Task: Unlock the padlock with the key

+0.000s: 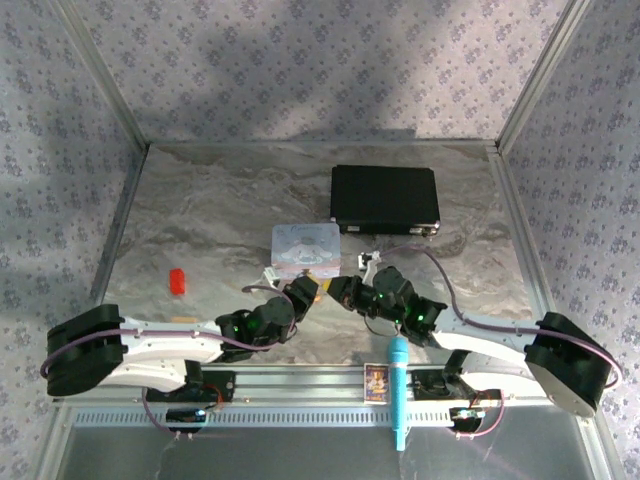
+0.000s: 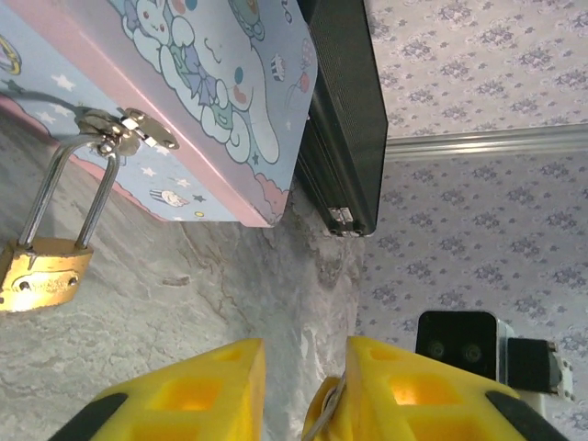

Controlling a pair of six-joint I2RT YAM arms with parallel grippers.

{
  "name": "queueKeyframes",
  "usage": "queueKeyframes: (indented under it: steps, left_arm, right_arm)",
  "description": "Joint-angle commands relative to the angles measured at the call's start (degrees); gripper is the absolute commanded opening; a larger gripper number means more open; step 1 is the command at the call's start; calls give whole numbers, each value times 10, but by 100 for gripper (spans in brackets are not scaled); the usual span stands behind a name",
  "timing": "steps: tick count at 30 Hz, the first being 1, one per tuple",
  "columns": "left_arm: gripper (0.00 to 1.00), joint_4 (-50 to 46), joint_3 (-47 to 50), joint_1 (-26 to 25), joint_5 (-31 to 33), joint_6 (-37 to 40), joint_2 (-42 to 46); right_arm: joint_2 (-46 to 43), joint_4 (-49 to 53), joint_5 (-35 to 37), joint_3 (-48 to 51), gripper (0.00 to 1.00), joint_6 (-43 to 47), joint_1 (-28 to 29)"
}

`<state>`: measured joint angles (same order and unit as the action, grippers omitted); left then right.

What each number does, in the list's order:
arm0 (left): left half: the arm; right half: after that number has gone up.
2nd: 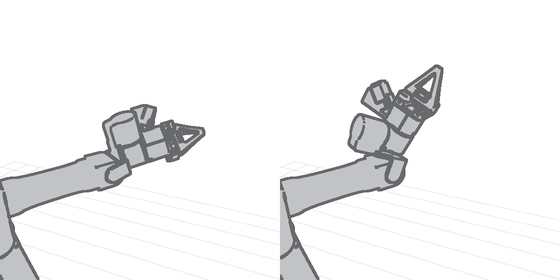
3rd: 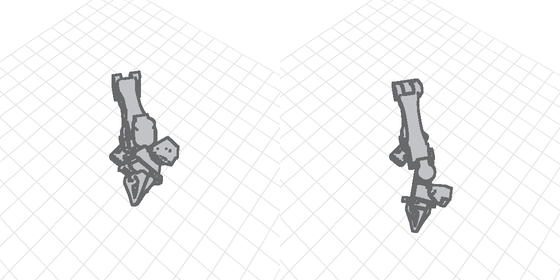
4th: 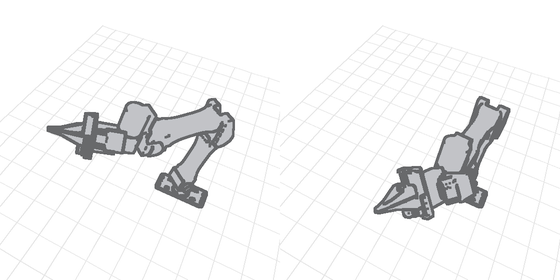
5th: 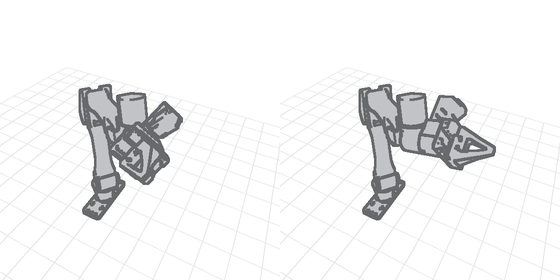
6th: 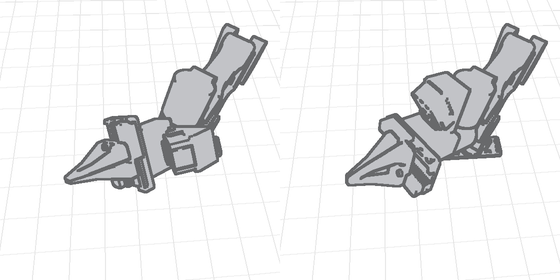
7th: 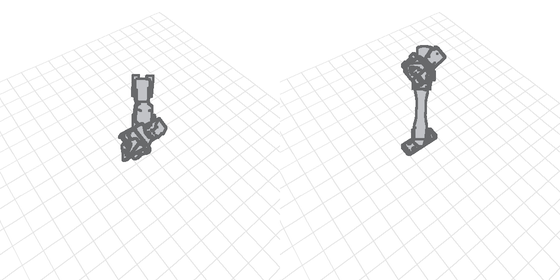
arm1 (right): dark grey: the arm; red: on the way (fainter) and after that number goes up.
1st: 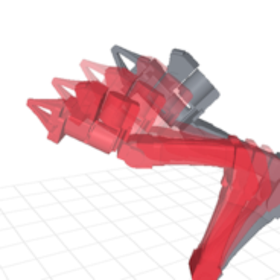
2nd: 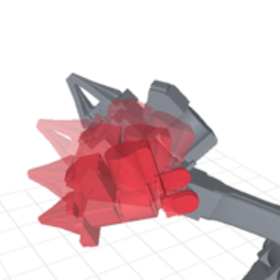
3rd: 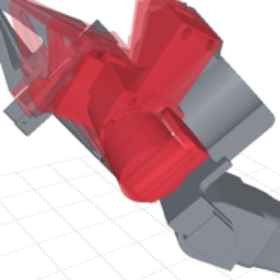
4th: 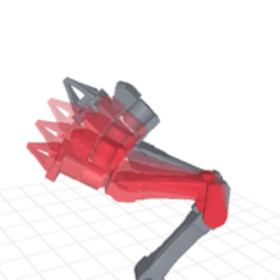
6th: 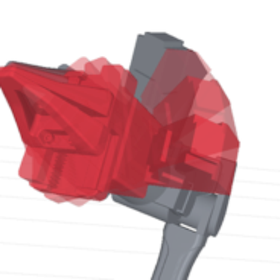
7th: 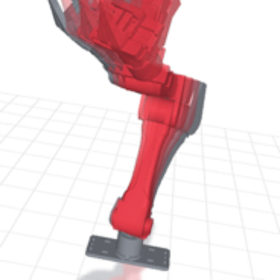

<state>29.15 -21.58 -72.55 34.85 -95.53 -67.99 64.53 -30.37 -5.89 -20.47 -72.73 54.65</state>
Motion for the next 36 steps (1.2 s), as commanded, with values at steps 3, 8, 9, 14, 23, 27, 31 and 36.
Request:
queueKeyframes:
  steps: [3,8,9,14,23,27,31,36]
  left_arm:
    - [22,-4,0,-5,30,3,19]
    - [22,-12,7,-5,30,-8,26]
    - [22,-11,7,-5,29,-9,26]
    - [21,3,10,-5,27,-12,17]
    - [37,-92,7,-6,43,-62,35]
    - [38,-59,9,-5,36,-67,24]
    - [36,-53,-3,-6,25,-65,10]
    - [25,-40,5,-7,33,-67,12]
  right_arm:
    - [0,-15,35,9,0,-14,25]
    - [16,-34,35,6,0,-18,30]
    - [23,-38,33,3,0,-18,31]
    - [54,-74,32,-2,0,-30,35]
    - [42,-78,50,10,0,-40,32]
    - [44,-75,49,2,0,-38,36]
    - [58,-87,50,-3,0,-40,40]
    - [88,-105,33,-11,0,-48,45]
